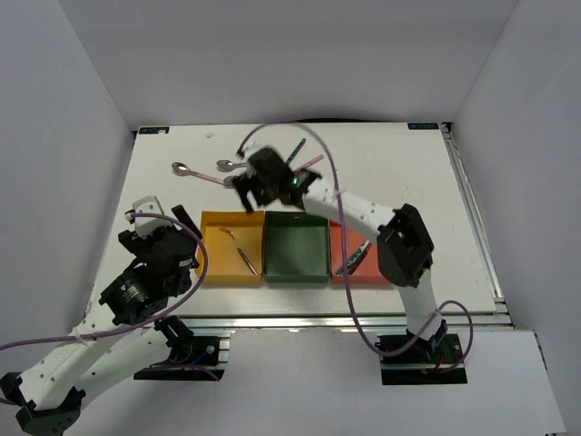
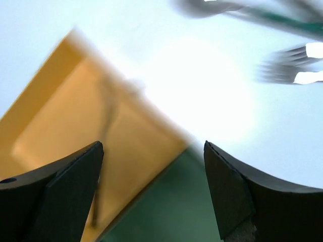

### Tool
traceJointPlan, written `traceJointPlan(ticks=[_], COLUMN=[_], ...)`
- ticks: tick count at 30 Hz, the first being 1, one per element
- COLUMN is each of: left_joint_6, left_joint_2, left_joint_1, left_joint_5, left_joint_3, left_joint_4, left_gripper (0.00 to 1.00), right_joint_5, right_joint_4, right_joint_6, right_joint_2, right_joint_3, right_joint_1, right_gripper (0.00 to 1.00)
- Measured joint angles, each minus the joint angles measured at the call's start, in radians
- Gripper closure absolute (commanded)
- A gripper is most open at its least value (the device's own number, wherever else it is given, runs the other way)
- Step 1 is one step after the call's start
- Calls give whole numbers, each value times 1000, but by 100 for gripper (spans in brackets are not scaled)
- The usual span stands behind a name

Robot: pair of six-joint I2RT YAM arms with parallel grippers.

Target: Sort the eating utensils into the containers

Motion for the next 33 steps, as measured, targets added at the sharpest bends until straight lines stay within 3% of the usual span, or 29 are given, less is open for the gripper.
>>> traceJointPlan(ticks=[5, 7, 9, 13, 18, 23, 33], left_joint_6=[9, 16, 20, 20, 26, 34, 45], left_joint_2=[1, 5, 17, 49, 50, 45, 27], left_joint_1=[0, 0, 2, 2, 2, 2, 2], left_joint_5=[1, 1, 2, 9, 28, 42, 71], left_joint_3=[0, 0, 0, 0, 0, 0, 0], left_joint_4=[6, 12, 14, 14, 16, 23, 30], left_gripper=[2, 2, 2, 2, 2, 2, 2], right_joint_5=[164, 262, 329, 378, 380, 411, 385], right_joint_4=[-109, -109, -48, 13, -16, -21, -97], right_joint_6=[106, 179, 231, 295, 314, 344, 380], right_joint_2=[216, 233, 217, 246, 528, 541, 590], right_joint_3=[469, 472, 376, 262, 643, 576, 649], right_joint_1=[-281, -373, -422, -420, -384, -379, -413], right_gripper=[11, 11, 11, 11, 11, 21, 35])
